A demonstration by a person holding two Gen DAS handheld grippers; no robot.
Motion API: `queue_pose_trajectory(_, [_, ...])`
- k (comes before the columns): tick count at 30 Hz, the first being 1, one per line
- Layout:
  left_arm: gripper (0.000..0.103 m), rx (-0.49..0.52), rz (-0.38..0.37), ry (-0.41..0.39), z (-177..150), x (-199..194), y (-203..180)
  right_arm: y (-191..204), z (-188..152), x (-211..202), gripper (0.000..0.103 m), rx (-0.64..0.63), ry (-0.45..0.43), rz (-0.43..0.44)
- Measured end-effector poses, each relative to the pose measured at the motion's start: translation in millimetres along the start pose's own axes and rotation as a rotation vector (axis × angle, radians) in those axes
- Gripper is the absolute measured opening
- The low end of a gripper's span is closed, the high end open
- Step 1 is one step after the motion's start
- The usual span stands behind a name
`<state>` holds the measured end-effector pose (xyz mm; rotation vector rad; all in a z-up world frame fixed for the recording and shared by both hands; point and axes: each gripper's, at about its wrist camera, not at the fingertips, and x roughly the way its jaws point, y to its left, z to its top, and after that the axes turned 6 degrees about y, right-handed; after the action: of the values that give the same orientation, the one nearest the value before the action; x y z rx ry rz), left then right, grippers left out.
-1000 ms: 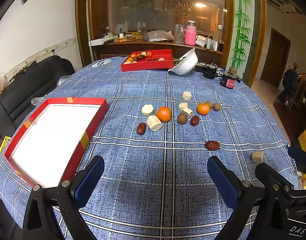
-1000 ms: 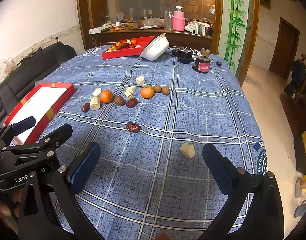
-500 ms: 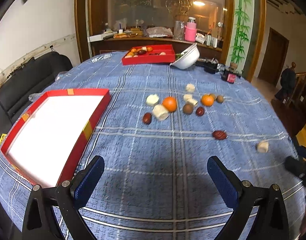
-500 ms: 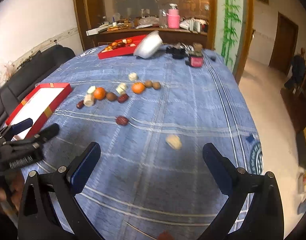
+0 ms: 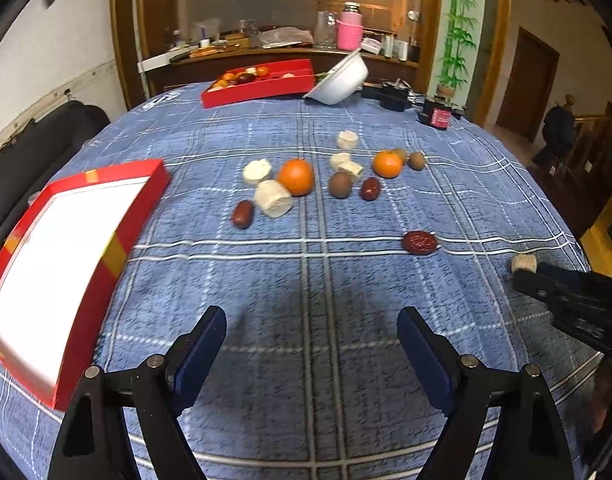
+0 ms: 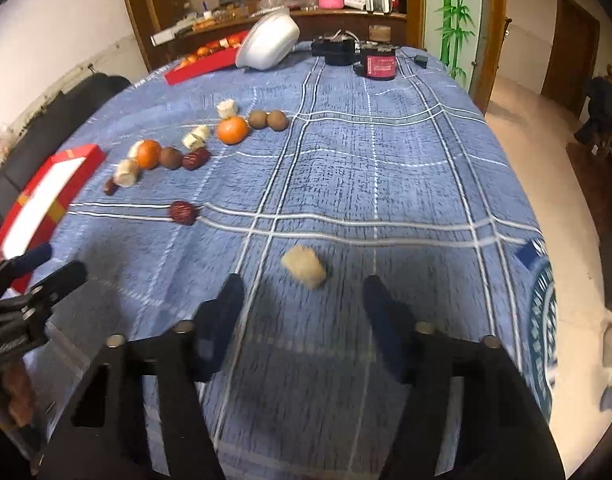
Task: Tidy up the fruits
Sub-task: 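Grasp the beige cube with the right tool while the left tool grasps a red date, then carry cube and date into the red box and open both tools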
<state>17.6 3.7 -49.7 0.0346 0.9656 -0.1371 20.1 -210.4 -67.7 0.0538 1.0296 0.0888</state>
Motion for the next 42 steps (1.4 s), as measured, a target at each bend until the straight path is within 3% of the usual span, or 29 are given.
queue_pose_trajectory(3, [0.075,0.020,-0.029,0.016,7.9,5.7,-12.1,-1.8,6.3,10.0,0.017,-0.002,0.014,-0.011])
queue_pose_trajectory(6, [0.063,0.050,-0.059,0.045,20.6,18.0,-30.7,-6.7,7.6,9.8,0.015,0.009,0.011,0.010])
queue_pose_trajectory(13, [0.051,0.096,-0.093,0.100,49.1,50.4,-74.0,-23.4,8.1,3.7,0.014,0.081,-0.052,0.067])
queue_pose_trajectory(17, [0.028,0.084,-0.065,0.085,56.6,64.2,-80.5,-27.5,9.1,3.5,0.014,0.099,-0.061,0.099])
queue_pose_trajectory(21, [0.028,0.073,-0.080,0.071,53.0,59.3,-76.4,-26.6,9.3,1.4,0.014,0.092,-0.075,0.110])
queue_pose_trajectory(25, [0.028,0.045,-0.102,0.046,42.0,40.5,-59.3,-25.5,9.6,0.7,0.014,0.086,-0.081,0.103])
queue_pose_trajectory(32, [0.028,-0.039,-0.067,-0.032,17.4,-4.9,-7.1,-10.1,7.9,-4.3,0.014,0.035,-0.088,0.088])
queue_pose_trajectory(36, [0.028,-0.129,-0.010,-0.084,2.2,-31.3,38.4,13.3,4.9,-12.1,0.014,-0.016,-0.086,0.103])
queue_pose_trajectory(42, [0.027,-0.316,0.125,-0.142,-17.7,-54.1,117.7,83.6,8.5,-20.7,0.014,-0.156,-0.084,0.171])
